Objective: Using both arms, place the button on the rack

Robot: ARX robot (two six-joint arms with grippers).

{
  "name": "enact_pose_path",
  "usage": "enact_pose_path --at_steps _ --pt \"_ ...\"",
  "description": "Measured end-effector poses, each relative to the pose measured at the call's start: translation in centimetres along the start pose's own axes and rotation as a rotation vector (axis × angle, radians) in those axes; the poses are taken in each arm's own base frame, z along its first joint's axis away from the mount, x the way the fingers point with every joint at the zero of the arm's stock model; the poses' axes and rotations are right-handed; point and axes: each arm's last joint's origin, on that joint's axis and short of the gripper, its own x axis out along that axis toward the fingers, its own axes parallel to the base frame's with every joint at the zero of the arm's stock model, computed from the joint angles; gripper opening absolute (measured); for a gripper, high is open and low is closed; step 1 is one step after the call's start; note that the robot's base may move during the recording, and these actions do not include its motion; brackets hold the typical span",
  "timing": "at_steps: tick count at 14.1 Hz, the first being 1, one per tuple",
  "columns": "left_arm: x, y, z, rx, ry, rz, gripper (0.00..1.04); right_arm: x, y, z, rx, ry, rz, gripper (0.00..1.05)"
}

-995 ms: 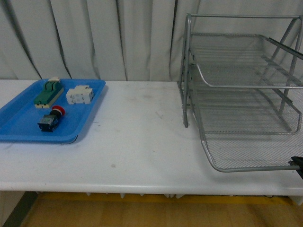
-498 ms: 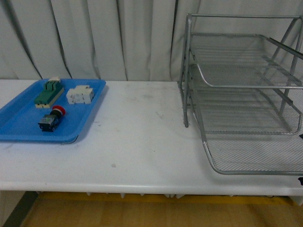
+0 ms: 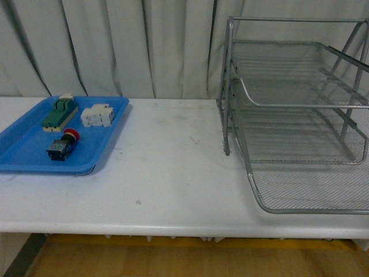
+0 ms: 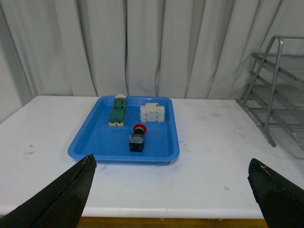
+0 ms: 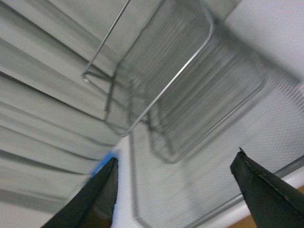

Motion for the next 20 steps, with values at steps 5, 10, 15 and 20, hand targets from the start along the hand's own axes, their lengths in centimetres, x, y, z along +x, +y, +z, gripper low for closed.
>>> enact_pose_path --at_steps 5,10,15,20 --pt "0.0 0.0 0.0 0.0 0.0 0.0 0.98 -5.1 1.3 1.5 -0.813 -0.1 -0.005 0.08" --pt "0.0 0.0 0.0 0.0 0.0 -0.001 0.98 -6.6 3.0 0.3 -0.864 -0.117 0.031 0.02" --pt "0.0 0.0 0.0 0.0 0.0 0.0 0.98 -7.6 2.9 0.3 -0.863 -0.123 0.011 0.02" --pt "0.0 0.0 0.0 0.0 0.0 0.0 0.98 -8.3 2.8 0.2 -0.863 -0.122 0.01 0.02"
